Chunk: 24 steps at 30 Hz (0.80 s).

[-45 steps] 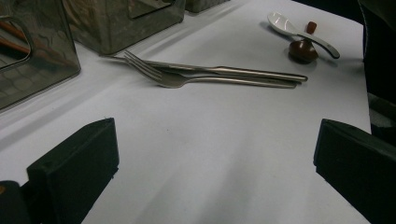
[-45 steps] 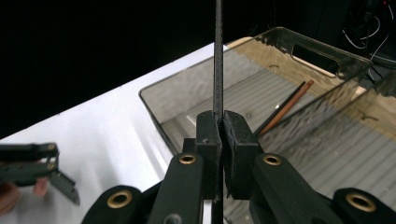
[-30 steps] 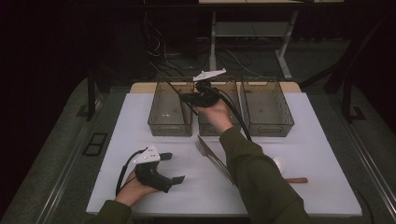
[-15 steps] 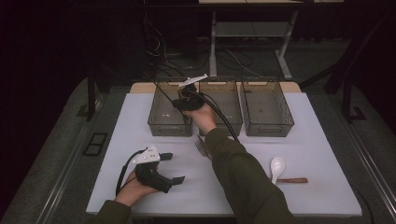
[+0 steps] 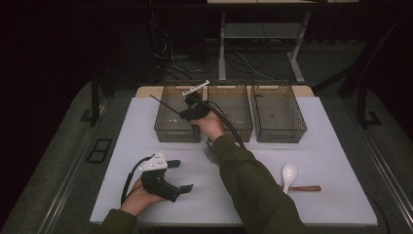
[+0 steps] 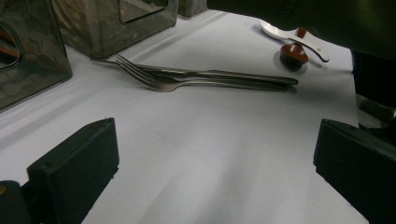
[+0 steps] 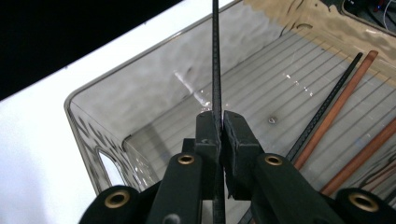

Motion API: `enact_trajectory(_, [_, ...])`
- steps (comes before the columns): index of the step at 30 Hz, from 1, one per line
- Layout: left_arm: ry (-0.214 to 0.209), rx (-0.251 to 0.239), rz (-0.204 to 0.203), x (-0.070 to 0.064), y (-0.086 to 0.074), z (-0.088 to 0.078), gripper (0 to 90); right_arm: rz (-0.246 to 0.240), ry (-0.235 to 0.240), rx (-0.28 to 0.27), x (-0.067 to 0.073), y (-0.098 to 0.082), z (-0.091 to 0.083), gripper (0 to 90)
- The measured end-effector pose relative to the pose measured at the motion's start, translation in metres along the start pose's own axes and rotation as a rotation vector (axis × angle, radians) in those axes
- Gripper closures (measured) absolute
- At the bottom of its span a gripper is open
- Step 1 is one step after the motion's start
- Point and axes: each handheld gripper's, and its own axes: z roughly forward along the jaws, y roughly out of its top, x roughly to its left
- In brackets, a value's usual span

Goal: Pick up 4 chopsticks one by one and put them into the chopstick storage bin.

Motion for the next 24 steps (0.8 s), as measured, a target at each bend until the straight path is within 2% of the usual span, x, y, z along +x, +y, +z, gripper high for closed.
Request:
enact_trajectory(2, [0.0,-0.001,0.0,0.0,0.0,0.0,0.0,-0.006,0.003,0.018,0.001,0.001,0.001,78.2])
enact_trajectory(8, [0.0,-0.005,-0.006,0.0,0.0,0.0,0.0,0.005,-0.007,0.01,0.001,0.002,0.001,59.5])
enact_trajectory(11, [0.0,-0.003,-0.005,0.0,0.0,0.0,0.0,0.021,0.008,0.003,0.0,0.003,-0.002,52.6])
enact_trajectory(16, [0.002,0.0,0.0,0.0,0.0,0.0,0.0,0.011,0.031,0.006,0.0,0.005,-0.012,37.6])
enact_trajectory(19, [0.003,0.001,0.002,0.0,0.0,0.0,0.0,-0.009,0.025,-0.005,0.001,0.006,-0.022,33.3])
enact_trajectory(22, [0.004,0.003,0.005,0.001,0.0,0.0,0.0,-0.017,0.072,-0.02,0.0,0.006,-0.031,29.0])
enact_trajectory(24, [0.004,0.004,-0.002,0.0,0.0,0.001,0.0,-0.036,0.079,-0.018,0.002,0.005,-0.038,27.5])
